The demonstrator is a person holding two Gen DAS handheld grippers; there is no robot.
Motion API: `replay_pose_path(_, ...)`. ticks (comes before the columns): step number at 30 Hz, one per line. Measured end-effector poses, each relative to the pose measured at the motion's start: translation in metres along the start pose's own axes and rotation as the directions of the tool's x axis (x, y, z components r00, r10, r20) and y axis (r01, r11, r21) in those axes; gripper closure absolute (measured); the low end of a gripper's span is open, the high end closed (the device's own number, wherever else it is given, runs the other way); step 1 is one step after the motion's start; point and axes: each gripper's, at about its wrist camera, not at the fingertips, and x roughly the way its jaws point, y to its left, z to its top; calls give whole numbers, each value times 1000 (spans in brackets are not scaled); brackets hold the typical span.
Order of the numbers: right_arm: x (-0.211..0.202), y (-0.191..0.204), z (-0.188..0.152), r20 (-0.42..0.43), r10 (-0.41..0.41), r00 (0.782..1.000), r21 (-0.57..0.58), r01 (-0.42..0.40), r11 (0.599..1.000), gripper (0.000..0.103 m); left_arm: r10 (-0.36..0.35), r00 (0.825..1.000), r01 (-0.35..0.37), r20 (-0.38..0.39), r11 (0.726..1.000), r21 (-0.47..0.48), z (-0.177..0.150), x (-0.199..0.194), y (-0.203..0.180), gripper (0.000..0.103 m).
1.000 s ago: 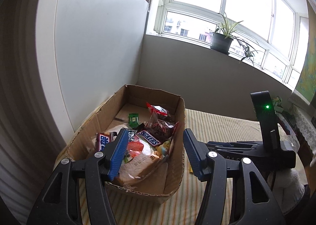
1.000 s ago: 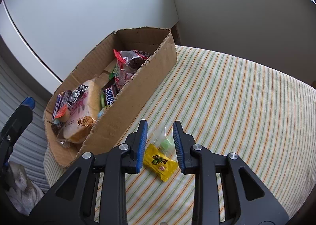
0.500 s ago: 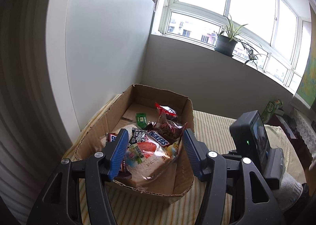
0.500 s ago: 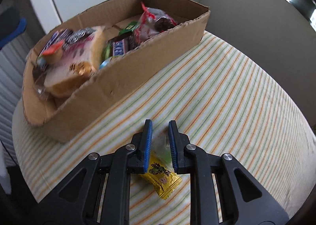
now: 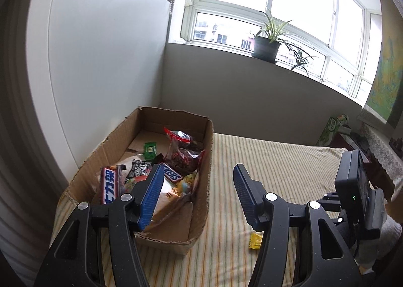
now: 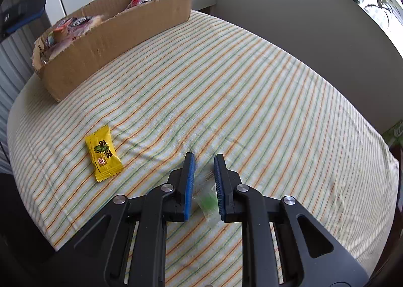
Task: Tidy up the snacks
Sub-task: 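Move the right gripper to the clear green-candy bag while the left gripper approaches the yellow packet, then grasp the clear green-candy bag with the right gripper while the left gripper grasps the yellow packet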
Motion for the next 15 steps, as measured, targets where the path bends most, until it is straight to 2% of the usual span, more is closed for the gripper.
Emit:
replay_pose_path(3, -14, -13, -8, 58, 79, 995, 114, -85, 990, 87, -44, 999, 45, -33, 998, 41, -13, -1, -16, 46)
replay_pose_path(6, -36, -33, -11, 138, 159, 978, 217, -187, 958, 87, -85, 994, 90, -64, 994, 69, -27, -6, -31, 46)
replay_pose_path(8, -49, -36, -16, 176, 154, 972, 226, -192, 955, 86, -131, 987, 137, -87, 989, 64, -36, -9, -40, 46)
replay_pose_path(11, -53, -39, -27, 185, 112, 976, 249, -157, 956, 74, -191, 971, 203, -146, 977, 70, -53, -10, -55, 46)
replay_pose_path(15, -37, -46, -29, 147, 109, 983, 267, -145, 953, 74, -250, 931, 272, -267, 961, 46, -76, 4, -69, 46)
